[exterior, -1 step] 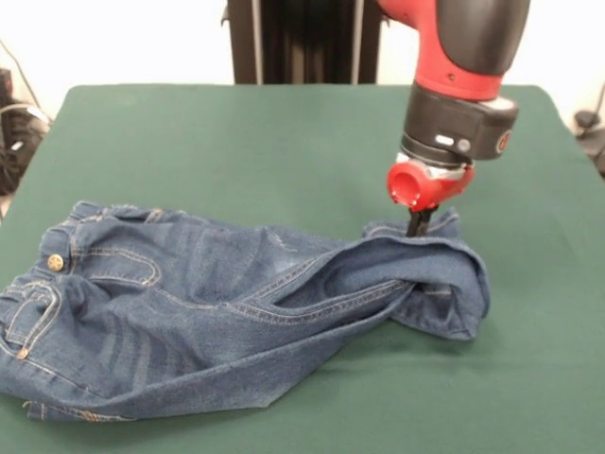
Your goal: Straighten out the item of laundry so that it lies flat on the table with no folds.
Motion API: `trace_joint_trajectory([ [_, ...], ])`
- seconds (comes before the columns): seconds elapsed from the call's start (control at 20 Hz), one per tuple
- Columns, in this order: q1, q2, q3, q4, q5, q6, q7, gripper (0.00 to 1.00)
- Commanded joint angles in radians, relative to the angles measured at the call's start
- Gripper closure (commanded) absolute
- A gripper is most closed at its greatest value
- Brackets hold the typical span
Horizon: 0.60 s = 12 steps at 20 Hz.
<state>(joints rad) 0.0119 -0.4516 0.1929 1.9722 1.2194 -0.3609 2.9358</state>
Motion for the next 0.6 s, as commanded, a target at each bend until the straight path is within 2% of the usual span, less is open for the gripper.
trace_joint_trajectory([
  [0.05,0.052,0.12,0.114,-0.094,0.247,0.028,0.011,1.0],
  [0.2,0.035,0.07,0.161,-0.047,0.393,-0.014,-0.159,1.0],
  [0.35,-0.043,-0.012,0.279,0.023,0.563,-0.099,-0.363,1.0],
  [0.45,-0.089,-0.051,0.344,0.053,0.635,-0.154,-0.449,1.0],
  [0.6,-0.131,-0.067,0.387,0.075,0.662,-0.184,-0.513,1.0],
])
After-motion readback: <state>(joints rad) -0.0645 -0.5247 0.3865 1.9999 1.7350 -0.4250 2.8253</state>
